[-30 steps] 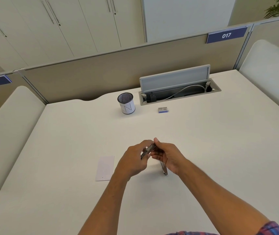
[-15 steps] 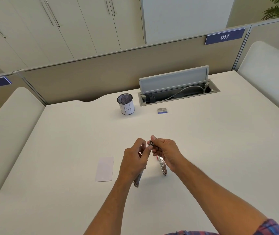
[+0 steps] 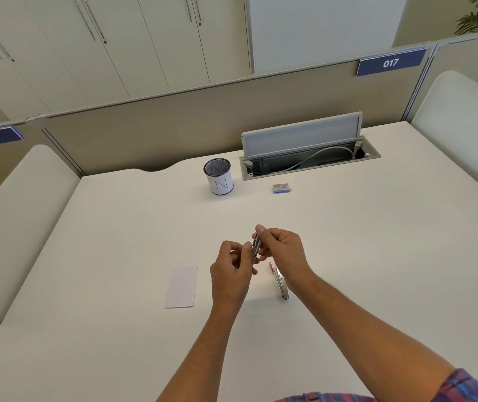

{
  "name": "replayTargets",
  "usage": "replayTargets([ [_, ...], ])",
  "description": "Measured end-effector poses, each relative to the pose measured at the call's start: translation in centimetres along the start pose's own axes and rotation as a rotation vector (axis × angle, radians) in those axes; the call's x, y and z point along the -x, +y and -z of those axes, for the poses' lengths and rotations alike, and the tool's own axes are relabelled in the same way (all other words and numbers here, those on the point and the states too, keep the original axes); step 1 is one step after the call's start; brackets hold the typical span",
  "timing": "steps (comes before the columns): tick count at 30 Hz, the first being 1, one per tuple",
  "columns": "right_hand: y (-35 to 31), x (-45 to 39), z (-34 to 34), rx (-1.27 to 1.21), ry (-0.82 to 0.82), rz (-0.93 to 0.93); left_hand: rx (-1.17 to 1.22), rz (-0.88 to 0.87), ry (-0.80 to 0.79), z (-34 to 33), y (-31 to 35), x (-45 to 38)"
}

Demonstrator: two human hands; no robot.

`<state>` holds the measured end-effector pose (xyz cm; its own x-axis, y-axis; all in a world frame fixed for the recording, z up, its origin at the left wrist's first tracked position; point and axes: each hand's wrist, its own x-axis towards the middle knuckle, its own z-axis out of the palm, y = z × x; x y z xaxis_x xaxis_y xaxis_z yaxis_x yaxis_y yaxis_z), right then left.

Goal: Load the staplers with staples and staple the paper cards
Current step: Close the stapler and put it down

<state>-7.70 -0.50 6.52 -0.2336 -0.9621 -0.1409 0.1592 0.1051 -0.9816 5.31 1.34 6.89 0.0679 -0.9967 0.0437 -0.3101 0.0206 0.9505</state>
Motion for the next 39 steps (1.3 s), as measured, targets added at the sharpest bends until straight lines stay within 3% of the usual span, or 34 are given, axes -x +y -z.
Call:
replayTargets([
  [6, 0.6, 0.4, -0.2, -0.032, -0.022, -0.078, -0.111, -0.087, -0.005, 0.1, -0.9, -0.3],
  [12, 0.7, 1.5, -1.7, -0.031, 0.052, -0.037, -0.171, -0.226, 0.152, -0.9, -1.4, 0.3],
  [17, 0.2, 2.0, -2.8, -0.006, 0.090, -0.024, -0.105, -0.151, 0.201, -1.3, -1.2, 0.8],
  [25, -0.3, 2.5, -1.9, 0.106, -0.010, 0.033, 0.078, 0.031, 0.089, 0.0, 0.2, 0.4],
  [33, -0.2, 3.4, -3.4, 0.082, 0.100, 0.061, 0.008, -0.011, 0.307, -1.8, 0.1, 1.1],
  [39, -0.5, 3.7, -3.7, 0.068, 0.165, 0.060, 0.018, 0.028, 0.315, -2.5, 0.3, 1.1],
])
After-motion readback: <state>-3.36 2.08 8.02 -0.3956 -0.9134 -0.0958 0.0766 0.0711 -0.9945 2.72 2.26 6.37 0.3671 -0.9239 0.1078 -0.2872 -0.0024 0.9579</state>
